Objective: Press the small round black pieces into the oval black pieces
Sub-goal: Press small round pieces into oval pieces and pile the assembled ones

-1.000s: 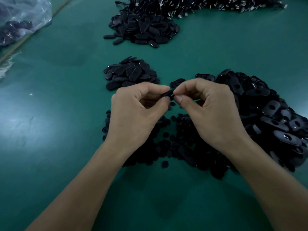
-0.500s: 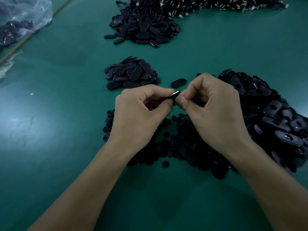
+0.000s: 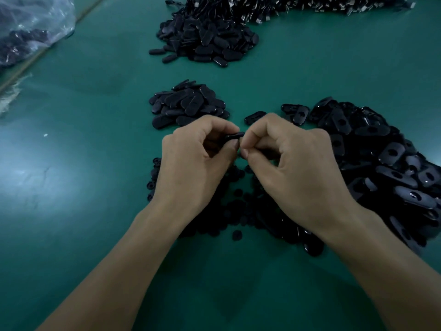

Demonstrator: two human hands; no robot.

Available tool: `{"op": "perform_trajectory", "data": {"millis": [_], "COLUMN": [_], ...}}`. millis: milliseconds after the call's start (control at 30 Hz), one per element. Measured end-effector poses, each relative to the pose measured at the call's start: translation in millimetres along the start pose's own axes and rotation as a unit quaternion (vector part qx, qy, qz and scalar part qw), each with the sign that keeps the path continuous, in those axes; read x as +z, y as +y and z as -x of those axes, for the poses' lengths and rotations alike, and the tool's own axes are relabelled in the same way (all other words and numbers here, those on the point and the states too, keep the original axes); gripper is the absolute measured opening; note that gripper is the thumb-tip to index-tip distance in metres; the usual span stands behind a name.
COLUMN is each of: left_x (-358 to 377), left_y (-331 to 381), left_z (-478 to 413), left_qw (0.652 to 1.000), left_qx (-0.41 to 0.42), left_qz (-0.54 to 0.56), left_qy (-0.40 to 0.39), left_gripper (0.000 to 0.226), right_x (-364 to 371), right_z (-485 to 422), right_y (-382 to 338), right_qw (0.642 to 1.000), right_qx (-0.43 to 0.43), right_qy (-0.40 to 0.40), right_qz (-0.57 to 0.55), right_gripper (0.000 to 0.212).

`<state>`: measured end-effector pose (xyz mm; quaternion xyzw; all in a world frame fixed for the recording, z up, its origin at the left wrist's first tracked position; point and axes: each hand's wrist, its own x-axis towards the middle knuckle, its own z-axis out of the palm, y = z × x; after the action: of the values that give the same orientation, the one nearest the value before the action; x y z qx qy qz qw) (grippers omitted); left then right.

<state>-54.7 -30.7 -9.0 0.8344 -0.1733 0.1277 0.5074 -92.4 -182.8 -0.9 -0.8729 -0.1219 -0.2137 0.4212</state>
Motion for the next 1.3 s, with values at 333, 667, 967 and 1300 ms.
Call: {"op": "perform_trajectory", "data": {"millis": [333,667,967,1300], "left_x": [-6,-8,-8,-6], "left_y": [3,1,2,2], "left_z": [-3,-4,-3,-2], "left_qw": [0.987,0.972,0.972,0.982], "left_qx": [-0.049,-0.102,-0.099,-0.071], "left_qz": [0.139,0.206,0.203,0.167], "left_qy": [-0.062,-0.052,-0.059,-0.045], "left_gripper": [0.026,0.021,0.019,0.022], "right_x": [-7,-12,-12,-12], "right_z": [-9,-10,-10,-10], "right_y": [20,21,19,18], "right_qw": [0.986,0.978,0.980,0.982], "right_qx": [0.092,0.105,0.112,0.120], "right_qy": [-0.042,-0.053,-0.052,-0.031], "right_qz": [-0.134,-0.175,-0.153,-0.140], "right_gripper": [0.019,0.009,0.009,0.010]}}
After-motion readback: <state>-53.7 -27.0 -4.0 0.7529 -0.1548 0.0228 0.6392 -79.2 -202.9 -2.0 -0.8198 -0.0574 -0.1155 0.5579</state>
